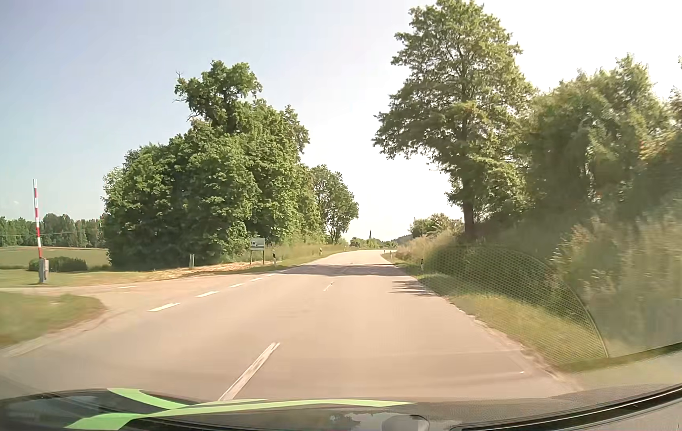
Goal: Follow the waypoints while adhering to traffic rules and regulations
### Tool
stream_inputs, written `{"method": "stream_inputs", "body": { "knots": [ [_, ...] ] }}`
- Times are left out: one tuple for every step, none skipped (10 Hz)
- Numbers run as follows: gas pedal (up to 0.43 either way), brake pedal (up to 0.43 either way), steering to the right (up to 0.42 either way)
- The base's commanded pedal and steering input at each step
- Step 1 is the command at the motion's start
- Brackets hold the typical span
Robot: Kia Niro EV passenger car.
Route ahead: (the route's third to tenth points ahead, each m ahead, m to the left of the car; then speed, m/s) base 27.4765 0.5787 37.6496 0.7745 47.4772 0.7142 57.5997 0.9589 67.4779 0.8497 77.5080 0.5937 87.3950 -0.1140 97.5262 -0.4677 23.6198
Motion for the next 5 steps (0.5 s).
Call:
{"method": "stream_inputs", "body": {
  "knots": [
    [0.087, 0.000, 0.000],
    [0.020, 0.000, 0.000],
    [0.008, 0.000, 0.000],
    [0.008, 0.000, 0.000],
    [0.028, 0.000, 0.000]
  ]
}}
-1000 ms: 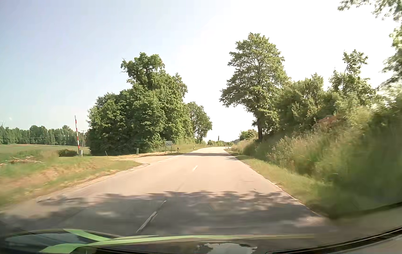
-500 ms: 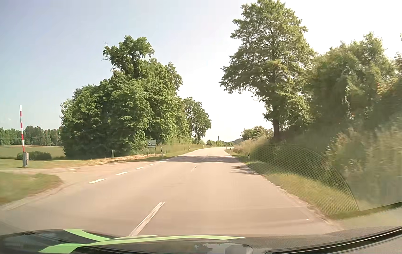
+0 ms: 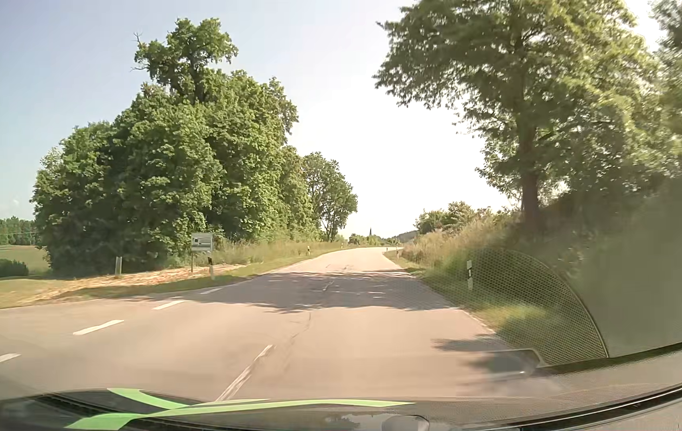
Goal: Follow the waypoints while adhering to traffic rules and regulations
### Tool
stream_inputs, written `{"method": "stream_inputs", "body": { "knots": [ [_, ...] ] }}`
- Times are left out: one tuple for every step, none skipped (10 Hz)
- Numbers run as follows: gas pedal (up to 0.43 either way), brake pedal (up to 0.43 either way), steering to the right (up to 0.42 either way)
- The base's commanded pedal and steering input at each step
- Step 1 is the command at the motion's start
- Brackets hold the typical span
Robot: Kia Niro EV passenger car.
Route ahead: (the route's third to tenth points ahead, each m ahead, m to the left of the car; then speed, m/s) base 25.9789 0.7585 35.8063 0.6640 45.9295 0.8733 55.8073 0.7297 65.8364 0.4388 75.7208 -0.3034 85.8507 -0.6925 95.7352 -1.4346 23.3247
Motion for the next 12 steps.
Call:
{"method": "stream_inputs", "body": {
  "knots": [
    [0.039, 0.000, 0.000],
    [0.039, 0.000, 0.000],
    [0.000, 0.000, 0.000],
    [0.000, 0.000, 0.000],
    [0.000, 0.000, 0.000],
    [0.098, 0.000, 0.000],
    [0.150, 0.000, 0.000],
    [0.209, 0.000, 0.000],
    [0.228, 0.000, 0.000],
    [0.228, 0.000, 0.000],
    [0.240, 0.000, 0.000],
    [0.228, 0.000, 0.000]
  ]
}}
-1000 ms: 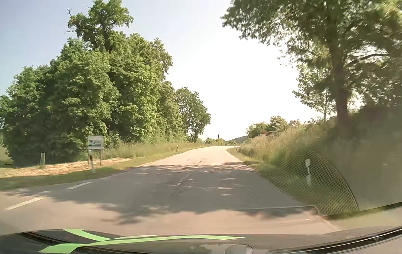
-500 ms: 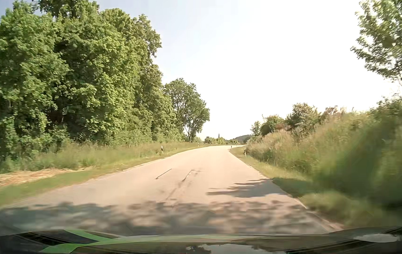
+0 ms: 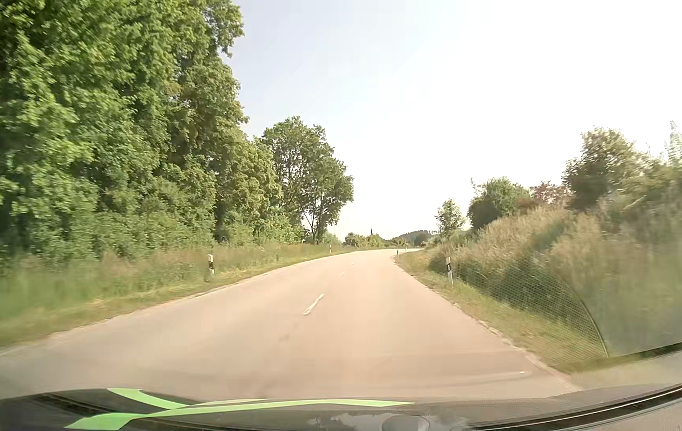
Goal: Follow the waypoints while adhering to traffic rules and regulations
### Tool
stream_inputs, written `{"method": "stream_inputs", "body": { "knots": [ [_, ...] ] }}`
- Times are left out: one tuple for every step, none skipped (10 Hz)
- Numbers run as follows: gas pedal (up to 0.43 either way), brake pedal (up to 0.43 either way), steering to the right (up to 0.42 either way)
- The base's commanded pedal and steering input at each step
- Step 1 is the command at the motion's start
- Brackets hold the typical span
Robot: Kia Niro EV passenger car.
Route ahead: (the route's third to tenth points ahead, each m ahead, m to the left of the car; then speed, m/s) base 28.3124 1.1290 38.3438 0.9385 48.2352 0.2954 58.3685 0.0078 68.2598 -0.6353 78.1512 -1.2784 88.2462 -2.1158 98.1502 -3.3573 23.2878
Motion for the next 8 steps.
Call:
{"method": "stream_inputs", "body": {
  "knots": [
    [0.197, 0.000, 0.000],
    [0.150, 0.000, 0.000],
    [0.150, 0.000, 0.000],
    [0.150, 0.000, 0.000],
    [0.150, 0.000, 0.000],
    [0.150, 0.000, 0.000],
    [0.130, 0.000, 0.003],
    [0.087, 0.000, 0.005]
  ]
}}
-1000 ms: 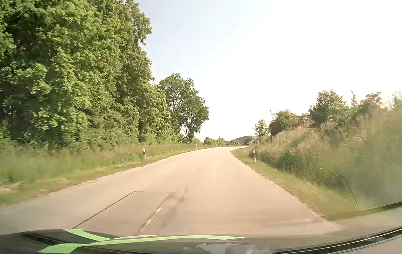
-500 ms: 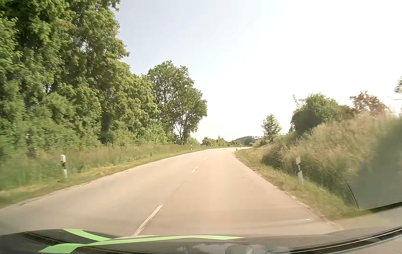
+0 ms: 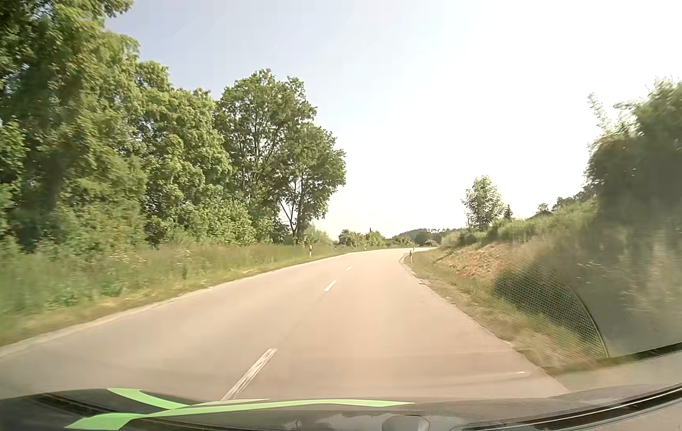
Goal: Follow the waypoints while adhering to traffic rules and regulations
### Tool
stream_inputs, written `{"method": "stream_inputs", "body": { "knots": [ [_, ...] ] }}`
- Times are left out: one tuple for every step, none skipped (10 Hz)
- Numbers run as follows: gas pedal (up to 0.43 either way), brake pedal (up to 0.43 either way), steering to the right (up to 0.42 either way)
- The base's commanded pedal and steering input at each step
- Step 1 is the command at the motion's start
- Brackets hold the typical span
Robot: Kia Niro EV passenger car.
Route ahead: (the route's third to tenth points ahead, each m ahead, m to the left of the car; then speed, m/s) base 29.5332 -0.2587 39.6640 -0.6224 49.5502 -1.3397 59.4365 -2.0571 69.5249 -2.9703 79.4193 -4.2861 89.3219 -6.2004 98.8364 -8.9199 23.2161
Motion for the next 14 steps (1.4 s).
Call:
{"method": "stream_inputs", "body": {
  "knots": [
    [0.087, 0.000, 0.005],
    [0.098, 0.000, 0.006],
    [0.110, 0.000, 0.008],
    [0.118, 0.000, 0.008],
    [0.118, 0.000, 0.009],
    [0.118, 0.000, 0.008],
    [0.118, 0.000, 0.006],
    [0.079, 0.000, 0.005],
    [0.000, 0.000, 0.003],
    [0.000, 0.000, 0.003],
    [0.000, 0.000, 0.003],
    [0.000, 0.000, 0.004],
    [0.000, 0.000, 0.007],
    [0.000, 0.000, 0.010]
  ]
}}
